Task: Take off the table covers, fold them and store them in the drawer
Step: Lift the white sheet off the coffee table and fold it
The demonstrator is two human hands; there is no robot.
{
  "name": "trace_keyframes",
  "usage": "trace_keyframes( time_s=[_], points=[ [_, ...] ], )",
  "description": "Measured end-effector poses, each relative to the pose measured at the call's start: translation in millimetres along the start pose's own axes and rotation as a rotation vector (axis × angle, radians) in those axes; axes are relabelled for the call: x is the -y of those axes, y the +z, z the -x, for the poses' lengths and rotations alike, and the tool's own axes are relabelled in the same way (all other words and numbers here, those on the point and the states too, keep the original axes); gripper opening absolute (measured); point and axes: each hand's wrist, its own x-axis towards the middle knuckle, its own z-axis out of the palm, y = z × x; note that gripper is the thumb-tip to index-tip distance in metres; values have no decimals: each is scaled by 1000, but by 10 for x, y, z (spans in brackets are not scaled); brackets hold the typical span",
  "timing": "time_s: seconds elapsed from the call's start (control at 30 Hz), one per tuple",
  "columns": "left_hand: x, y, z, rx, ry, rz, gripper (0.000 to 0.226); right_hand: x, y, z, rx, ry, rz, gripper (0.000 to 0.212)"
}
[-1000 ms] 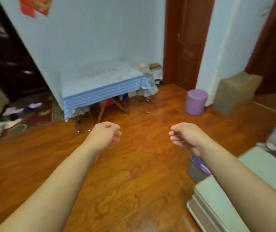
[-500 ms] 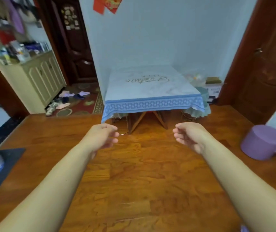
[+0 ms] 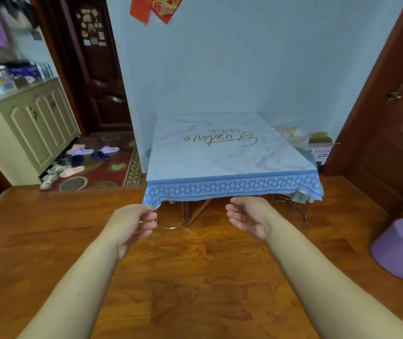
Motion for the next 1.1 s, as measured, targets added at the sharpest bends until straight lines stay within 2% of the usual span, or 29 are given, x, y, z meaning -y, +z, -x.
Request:
trace_keyframes(
  time_s=[0.17,0.33,0.47,0.67,0.87,0.97,1.03,1.1],
  points=[
    [-404,138,-1028,87,-30,-46,20,263,174,-790,-79,38,-111,15],
    [-487,330,-1961,175,-82,-47,20,426,399,-1751,-110,110,-155,11],
    [-430,418,-2686,137,-164,-58,20,547,566,-2606,-116,191,-191,8],
    [-389,232,-3643,31,-261,-37,21,720,952,-3671,-112,286,-142,18],
    [-236,49,-4443,-24,-396,-82,17,668,1433,-4288,-81,382,-143,17],
    [-197,0,-4968,-98,-425,-129,27,512,1546,-4526,-139,434,-183,15],
    [-215,29,-5217,-51,-484,-122,32,372,1598,-4606,-197,460,-216,18],
    [-230,97,-5411,17,-546,-69,23,275,1640,-4627,-238,473,-268,19]
  ],
)
